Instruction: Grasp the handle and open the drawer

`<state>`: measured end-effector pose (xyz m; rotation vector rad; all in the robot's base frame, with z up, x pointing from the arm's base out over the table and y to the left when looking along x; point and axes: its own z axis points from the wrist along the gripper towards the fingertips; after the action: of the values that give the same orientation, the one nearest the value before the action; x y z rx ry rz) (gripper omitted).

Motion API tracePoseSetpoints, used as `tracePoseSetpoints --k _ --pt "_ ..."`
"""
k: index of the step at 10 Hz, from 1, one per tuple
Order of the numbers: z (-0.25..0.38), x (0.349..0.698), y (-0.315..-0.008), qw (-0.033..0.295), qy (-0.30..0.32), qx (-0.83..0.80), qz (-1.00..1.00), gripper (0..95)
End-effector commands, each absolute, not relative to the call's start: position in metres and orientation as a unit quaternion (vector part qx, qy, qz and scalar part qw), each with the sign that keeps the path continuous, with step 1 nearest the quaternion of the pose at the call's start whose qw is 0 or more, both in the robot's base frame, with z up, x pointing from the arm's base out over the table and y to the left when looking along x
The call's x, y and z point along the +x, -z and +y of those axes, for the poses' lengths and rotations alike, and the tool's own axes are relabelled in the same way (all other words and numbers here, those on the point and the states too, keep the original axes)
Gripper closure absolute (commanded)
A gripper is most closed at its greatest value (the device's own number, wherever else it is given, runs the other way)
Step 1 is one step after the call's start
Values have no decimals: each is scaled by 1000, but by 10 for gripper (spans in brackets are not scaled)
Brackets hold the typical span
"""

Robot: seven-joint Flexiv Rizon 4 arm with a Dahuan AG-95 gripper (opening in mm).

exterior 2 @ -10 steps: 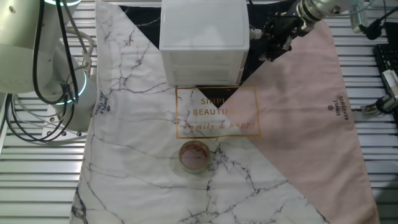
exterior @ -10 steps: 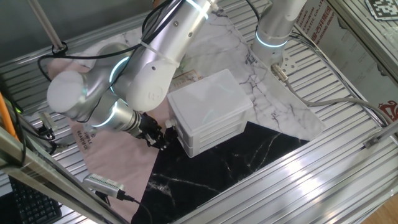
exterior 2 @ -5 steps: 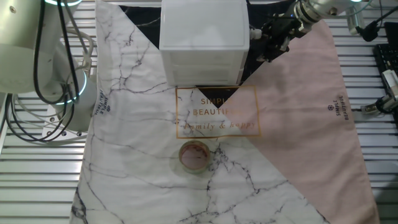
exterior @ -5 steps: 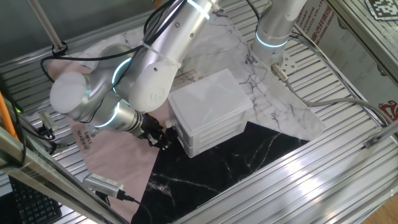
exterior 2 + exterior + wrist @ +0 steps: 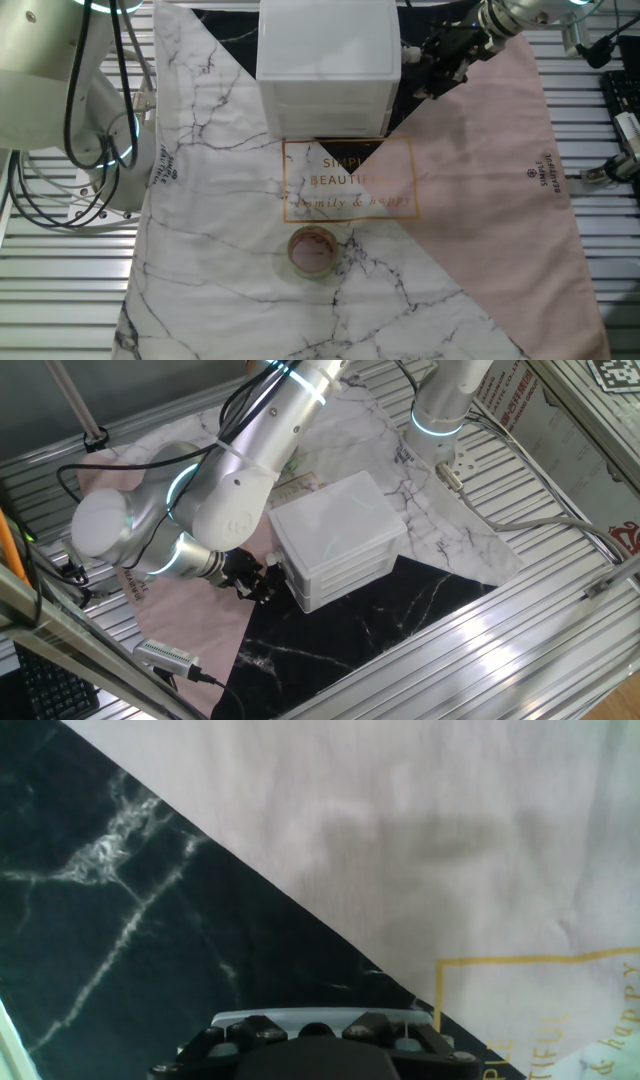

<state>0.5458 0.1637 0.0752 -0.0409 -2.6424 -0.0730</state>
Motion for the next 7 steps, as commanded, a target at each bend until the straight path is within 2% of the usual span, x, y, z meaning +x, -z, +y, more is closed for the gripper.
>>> tracePoseSetpoints --k 1,6,7 --pt "164 546 -75 248 27 -16 -968 380" --pt "162 539 -78 248 28 -16 -968 380" --pt "162 538 -78 248 28 -15 -968 570"
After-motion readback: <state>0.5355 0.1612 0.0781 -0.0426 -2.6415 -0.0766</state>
